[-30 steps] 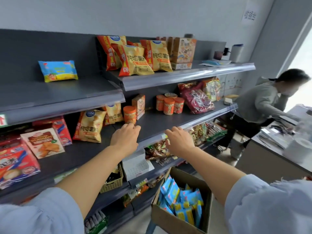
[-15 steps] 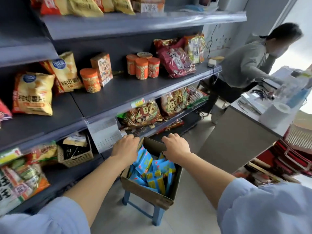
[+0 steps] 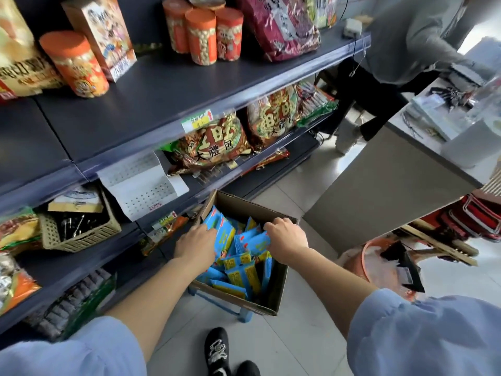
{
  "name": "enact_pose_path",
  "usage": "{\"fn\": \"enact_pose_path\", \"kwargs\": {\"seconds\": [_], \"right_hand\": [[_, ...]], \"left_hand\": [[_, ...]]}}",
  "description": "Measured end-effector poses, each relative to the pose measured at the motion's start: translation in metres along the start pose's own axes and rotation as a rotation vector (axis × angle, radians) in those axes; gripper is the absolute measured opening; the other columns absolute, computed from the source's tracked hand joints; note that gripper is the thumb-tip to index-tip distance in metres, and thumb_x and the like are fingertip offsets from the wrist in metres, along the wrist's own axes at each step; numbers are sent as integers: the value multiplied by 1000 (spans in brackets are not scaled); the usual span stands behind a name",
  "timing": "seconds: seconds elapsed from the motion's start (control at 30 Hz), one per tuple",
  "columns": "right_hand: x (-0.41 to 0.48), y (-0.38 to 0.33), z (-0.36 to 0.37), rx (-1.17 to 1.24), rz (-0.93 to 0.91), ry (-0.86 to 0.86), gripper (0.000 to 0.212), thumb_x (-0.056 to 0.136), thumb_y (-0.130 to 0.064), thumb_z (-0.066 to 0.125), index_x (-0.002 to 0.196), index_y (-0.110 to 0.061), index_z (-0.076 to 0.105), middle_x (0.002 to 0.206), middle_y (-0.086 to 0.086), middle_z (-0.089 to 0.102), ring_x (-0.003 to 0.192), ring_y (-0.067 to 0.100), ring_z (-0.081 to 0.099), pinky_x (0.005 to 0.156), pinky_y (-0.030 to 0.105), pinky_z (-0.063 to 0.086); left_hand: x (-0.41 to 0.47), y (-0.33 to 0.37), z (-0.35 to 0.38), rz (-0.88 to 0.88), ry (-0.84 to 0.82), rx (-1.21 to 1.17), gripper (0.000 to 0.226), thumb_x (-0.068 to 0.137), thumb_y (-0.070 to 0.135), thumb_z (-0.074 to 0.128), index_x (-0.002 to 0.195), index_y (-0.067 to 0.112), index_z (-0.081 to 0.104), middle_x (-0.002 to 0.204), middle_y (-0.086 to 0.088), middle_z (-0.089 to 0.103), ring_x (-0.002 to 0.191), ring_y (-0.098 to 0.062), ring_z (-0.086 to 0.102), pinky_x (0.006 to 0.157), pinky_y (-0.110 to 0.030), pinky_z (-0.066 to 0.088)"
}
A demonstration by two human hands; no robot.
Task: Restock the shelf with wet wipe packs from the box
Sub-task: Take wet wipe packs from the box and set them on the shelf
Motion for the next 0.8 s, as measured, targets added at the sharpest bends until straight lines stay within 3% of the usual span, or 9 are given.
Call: {"fn": "enact_pose_path", "kwargs": {"seconds": [0.17,0.33,0.43,0.6,0.7,0.8], "right_hand": [[26,12,36,-8,8,-70,44,91,-27,58,134,-19,49,123,6,53,115,27,47,90,37,43],[57,26,71,-10,6,-113,39,92,-21,56,130,-16,52,124,6,54,115,26,46,90,36,44],[73,34,90,-6,-13,-143,41,91,-18,56,132,-16,51,131,8,50,118,27,44,94,37,46],[94,43,115,-62,-45,-236,64,90,-12,56,148,-22,30,152,12,28,136,31,31,104,40,41],[100,42,115,-114,-77,-160,56,89,-13,56,142,-21,38,132,11,42,121,29,43,91,37,44],[100,43,108,-46,-117,-136,36,90,-17,57,126,-22,53,117,6,50,111,27,50,81,36,45]], "left_hand": [[28,-6,32,-36,-83,-14,29,92,32,59,113,13,55,120,-6,51,116,-26,46,87,-38,45],[51,-8,66,-96,-120,-36,44,92,30,59,129,10,44,127,-10,50,117,-28,50,88,-36,45],[60,-8,84,-157,-115,-52,45,93,33,57,128,9,43,128,-10,51,113,-28,53,84,-36,45],[73,-10,104,-306,-51,-328,35,92,30,61,118,12,49,128,-11,47,102,-31,58,71,-39,43],[78,-7,107,-335,2,-434,20,94,25,57,107,11,51,118,-9,51,92,-29,56,66,-35,37],[75,-3,94,-344,100,-469,18,97,22,52,110,11,53,117,-9,54,93,-29,56,67,-35,37]]}}
Point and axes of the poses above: each hand's wrist, its own x-axis towards the middle knuckle, its own z-axis out of the palm, y = z × x, the point moved 3 cm from there along x, towards the middle knuckle
